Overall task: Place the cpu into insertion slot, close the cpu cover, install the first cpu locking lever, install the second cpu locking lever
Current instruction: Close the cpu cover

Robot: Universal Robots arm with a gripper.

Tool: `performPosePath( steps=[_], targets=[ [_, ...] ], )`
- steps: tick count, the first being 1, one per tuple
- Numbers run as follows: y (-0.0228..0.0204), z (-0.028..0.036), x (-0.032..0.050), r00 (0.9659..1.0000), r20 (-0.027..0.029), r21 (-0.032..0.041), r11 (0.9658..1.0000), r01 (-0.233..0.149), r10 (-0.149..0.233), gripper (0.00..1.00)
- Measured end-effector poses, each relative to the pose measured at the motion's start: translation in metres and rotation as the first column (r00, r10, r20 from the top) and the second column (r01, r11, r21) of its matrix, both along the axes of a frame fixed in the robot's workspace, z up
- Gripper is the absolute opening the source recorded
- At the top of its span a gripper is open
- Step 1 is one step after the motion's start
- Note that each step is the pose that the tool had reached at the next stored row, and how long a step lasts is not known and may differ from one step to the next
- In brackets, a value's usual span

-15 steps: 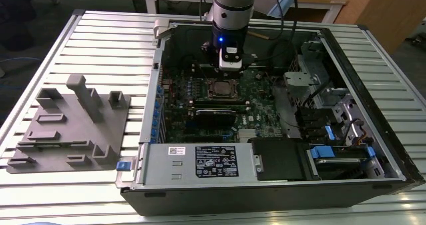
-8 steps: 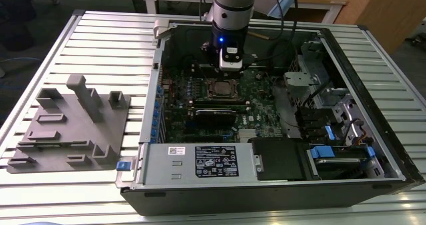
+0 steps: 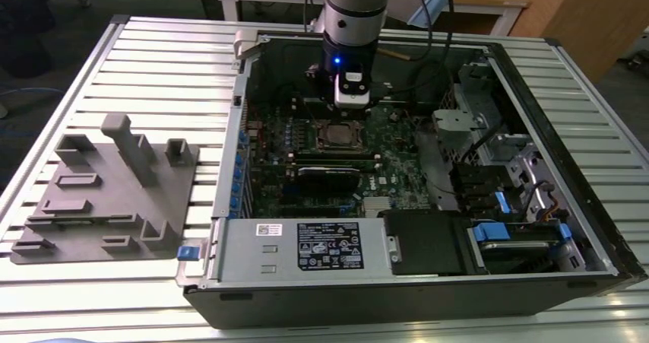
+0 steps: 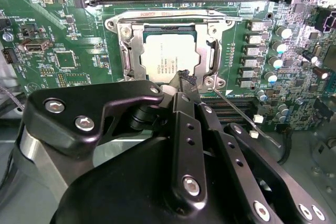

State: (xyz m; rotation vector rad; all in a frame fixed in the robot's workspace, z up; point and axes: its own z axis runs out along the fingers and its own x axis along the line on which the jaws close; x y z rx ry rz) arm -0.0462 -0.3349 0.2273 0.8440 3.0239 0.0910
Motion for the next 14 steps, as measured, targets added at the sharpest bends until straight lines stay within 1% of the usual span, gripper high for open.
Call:
performPosePath(
  steps=[14],
  targets=[
    [0.0000,0.0000,0.0000,1.0000,0.0000,0.0000,1.0000,-0.007,0.007,0.11]
  ],
)
